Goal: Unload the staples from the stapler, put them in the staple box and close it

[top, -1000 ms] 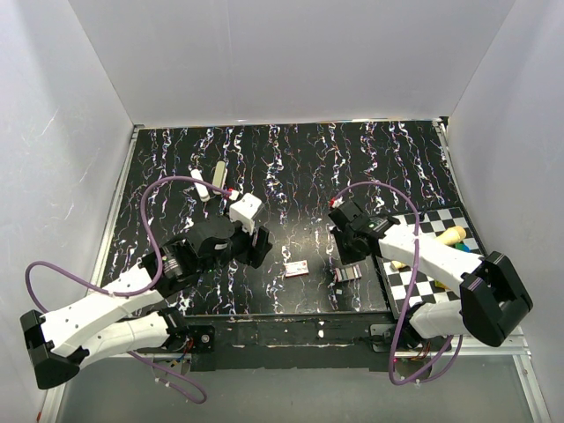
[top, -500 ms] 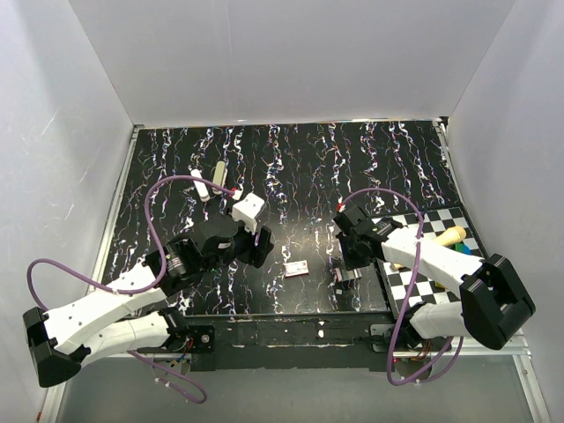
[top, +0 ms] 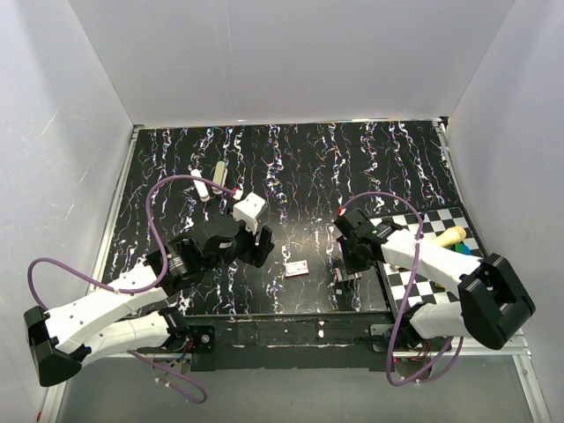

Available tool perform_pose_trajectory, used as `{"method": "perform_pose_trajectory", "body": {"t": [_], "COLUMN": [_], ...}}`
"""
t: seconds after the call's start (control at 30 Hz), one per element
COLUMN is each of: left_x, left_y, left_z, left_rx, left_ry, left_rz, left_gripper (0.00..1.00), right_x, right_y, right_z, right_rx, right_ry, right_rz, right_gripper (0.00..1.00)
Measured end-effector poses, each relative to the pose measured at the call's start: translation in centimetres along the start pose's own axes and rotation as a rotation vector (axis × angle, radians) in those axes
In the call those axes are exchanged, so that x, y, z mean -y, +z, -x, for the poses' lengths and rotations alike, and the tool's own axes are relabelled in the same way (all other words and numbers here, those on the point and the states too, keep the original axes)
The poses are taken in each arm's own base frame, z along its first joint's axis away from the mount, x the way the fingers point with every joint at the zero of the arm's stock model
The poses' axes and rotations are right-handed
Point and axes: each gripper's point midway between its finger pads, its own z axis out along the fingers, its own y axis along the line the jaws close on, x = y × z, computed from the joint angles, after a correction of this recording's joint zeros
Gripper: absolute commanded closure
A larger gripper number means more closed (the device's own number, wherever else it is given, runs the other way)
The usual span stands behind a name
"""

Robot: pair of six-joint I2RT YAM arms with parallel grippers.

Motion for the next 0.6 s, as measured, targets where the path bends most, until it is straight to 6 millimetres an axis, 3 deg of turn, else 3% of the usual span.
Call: {"method": "perform_pose_trajectory", "body": {"t": [0.6], "left_x": [0.00], "left_y": [0.03], "left_z": [-0.02], "left_rx": [-0.001], "left_ry": [0.000], "left_rz": [0.000], "left_gripper": [0.38], "right_x": [0.02], "right_y": [0.76], "right_z": [-0.18], "right_rx": [-0.022], "right_ry": [0.020], "right_rz": [-0.006], "right_gripper": [0.75]}}
